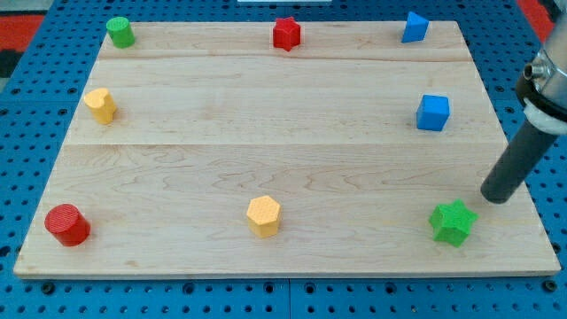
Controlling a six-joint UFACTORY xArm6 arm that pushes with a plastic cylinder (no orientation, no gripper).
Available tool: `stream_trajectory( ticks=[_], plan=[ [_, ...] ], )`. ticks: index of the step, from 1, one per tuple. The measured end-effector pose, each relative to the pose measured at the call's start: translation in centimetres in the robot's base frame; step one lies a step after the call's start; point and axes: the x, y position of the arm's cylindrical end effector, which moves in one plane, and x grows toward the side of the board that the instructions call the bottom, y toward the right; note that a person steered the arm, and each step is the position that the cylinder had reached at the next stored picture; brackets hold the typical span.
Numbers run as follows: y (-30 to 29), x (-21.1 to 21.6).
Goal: Move the green star up and right a bit
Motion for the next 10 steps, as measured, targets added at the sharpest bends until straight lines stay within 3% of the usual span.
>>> stream_trajectory(
  ticks=[2, 3, 5, 7, 8, 9, 10],
  plan=[
    [-0.4, 3.7],
    [-3.5, 4.2],
    [-6.2, 4.3],
    [-12.5, 3.8],
    [-15.2, 1.8],
    [-14.5, -0.4],
    [-13.9, 0.2]
  ],
)
